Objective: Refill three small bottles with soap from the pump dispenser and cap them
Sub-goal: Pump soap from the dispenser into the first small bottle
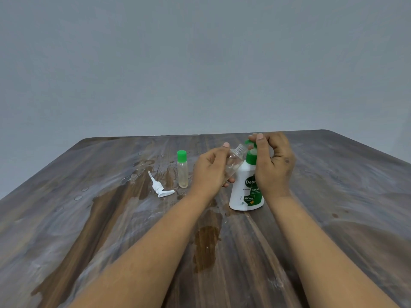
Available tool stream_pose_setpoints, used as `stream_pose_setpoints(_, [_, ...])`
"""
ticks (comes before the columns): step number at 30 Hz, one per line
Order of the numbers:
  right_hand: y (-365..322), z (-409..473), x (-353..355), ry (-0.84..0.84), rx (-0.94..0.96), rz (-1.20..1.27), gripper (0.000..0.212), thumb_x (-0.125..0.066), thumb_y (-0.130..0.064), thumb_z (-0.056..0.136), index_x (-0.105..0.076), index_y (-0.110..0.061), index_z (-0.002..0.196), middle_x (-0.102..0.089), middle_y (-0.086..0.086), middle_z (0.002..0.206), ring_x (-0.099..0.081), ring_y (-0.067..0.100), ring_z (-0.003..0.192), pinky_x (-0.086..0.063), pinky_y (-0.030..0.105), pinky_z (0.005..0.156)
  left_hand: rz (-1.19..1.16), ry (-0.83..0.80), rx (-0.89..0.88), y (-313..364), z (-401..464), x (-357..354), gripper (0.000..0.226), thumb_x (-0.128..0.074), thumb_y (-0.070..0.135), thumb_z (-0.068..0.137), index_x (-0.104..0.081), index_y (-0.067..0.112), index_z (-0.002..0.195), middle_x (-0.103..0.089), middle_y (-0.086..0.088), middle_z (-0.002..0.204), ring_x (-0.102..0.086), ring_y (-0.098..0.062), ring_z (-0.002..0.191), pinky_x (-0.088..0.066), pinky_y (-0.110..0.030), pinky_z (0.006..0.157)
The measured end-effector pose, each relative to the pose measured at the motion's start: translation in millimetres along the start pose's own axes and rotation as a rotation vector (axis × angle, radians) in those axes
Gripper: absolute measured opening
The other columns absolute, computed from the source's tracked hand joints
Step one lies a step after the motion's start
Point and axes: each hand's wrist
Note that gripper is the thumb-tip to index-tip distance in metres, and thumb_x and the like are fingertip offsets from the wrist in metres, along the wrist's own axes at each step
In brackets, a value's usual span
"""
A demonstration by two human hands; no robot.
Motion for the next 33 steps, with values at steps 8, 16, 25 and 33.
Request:
stream_pose_setpoints(8, [-0.4, 1.2, -0.4, -0.031, 0.010, -0.038, 0.022, -0.054, -0.013, 0.094, -0.066, -0.018, 0.076, -0.060, 0.001, 0.076, -0.054, -0.004, 0.075, -0.037, 0.008, 0.067, 0.012, 0.021, -0.024, -0.6, -2.0, -1.6, 0.039, -0.049, 0.044, 0.098, -0.068, 0.018, 0.076, -0.073, -0.010, 0.082, -0.059, -0.014, 0.042, -0.039, -0.020, 0.038])
stream_pose_setpoints(16, [-1.4, -0.2, -0.8, 0.009, -0.022, 0.005, 0.021, -0.052, -0.017, 0.097, -0.066, -0.022, 0.081, -0.064, 0.008, 0.081, -0.056, -0.001, 0.080, -0.042, 0.013, 0.072, -0.004, 0.024, -0.022, 2.2, -3.9, -2.0, 0.038, -0.049, 0.044, 0.098, -0.070, 0.025, 0.072, -0.074, -0.007, 0.084, -0.060, -0.016, 0.044, -0.039, -0.019, 0.037])
stream_pose_setpoints(25, [-1.7, 0.9, 0.0, -0.033, 0.008, -0.038, 0.022, -0.055, -0.011, 0.094, -0.064, -0.021, 0.076, -0.061, 0.007, 0.076, -0.053, -0.003, 0.075, -0.038, 0.008, 0.066, -0.016, 0.021, 0.003, 5.4, -5.2, -1.1, 0.036, -0.050, 0.042, 0.099, -0.068, 0.023, 0.075, -0.074, -0.006, 0.083, -0.059, -0.016, 0.043, -0.039, -0.019, 0.037])
stream_pose_setpoints(33, [-0.6, 1.2, 1.0, -0.018, -0.008, -0.019, 0.021, -0.051, -0.015, 0.097, -0.067, -0.022, 0.084, -0.062, 0.002, 0.083, -0.057, 0.004, 0.082, -0.044, 0.021, 0.073, -0.020, 0.014, -0.011, 6.7, -6.3, -0.8, 0.040, -0.049, 0.042, 0.099, -0.069, 0.030, 0.067, -0.072, -0.011, 0.085, -0.059, -0.016, 0.043, -0.039, -0.020, 0.037])
Point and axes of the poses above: each hand's wrist, its own z-axis towards the middle knuckle, its own x-axis out of the back of the hand, y = z × x
